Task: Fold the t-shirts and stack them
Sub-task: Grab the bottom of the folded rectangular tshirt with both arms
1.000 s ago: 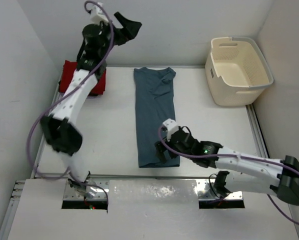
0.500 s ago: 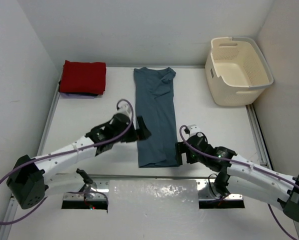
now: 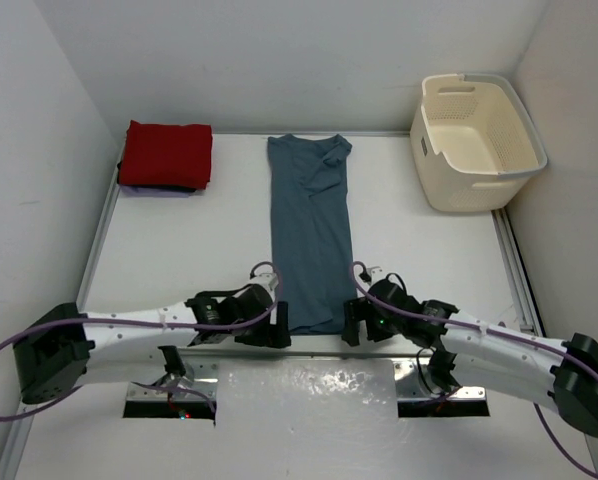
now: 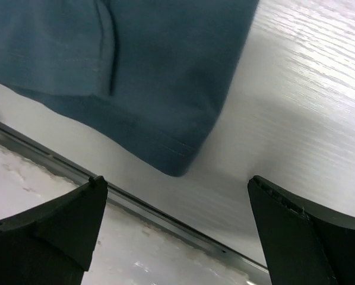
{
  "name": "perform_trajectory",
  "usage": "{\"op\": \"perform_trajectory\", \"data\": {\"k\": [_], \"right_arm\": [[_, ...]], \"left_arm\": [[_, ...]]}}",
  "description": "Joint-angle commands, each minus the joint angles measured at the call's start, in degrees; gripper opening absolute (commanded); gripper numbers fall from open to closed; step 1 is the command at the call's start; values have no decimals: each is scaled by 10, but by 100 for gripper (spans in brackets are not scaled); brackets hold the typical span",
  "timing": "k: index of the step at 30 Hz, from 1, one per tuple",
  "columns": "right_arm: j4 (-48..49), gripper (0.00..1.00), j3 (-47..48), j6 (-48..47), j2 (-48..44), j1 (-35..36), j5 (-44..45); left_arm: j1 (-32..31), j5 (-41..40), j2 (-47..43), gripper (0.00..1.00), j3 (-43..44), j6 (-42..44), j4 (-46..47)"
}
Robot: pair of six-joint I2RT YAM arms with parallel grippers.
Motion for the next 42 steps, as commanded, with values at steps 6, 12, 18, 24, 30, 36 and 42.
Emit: {"op": "perform_trajectory", "data": {"k": [6,12,18,24,30,36,42], "right_arm": [[96,91,-32,34,-1,-4,-27],[116,78,-39,44,10,-5,-24],[122,56,-46,59,16,-4,-11],[118,50,-47,63,22,-5,17],[112,32,-42,56,24,-5,37],[114,13,-20,15,23,-4,43],[109,6,15,-19,21,-4,66]], "left_arm": [[-12,-15,79,61,45,44,44],[-13,-13,110,29,52,59,45],[-13,-11,134,17,58,69,58],[-13,-23,152,0,64,71,64],[-13,-40,147,0,69,67,65],[-13,-57,139,0,83,63,69],[-13,-102,117,0,110,65,31]]}}
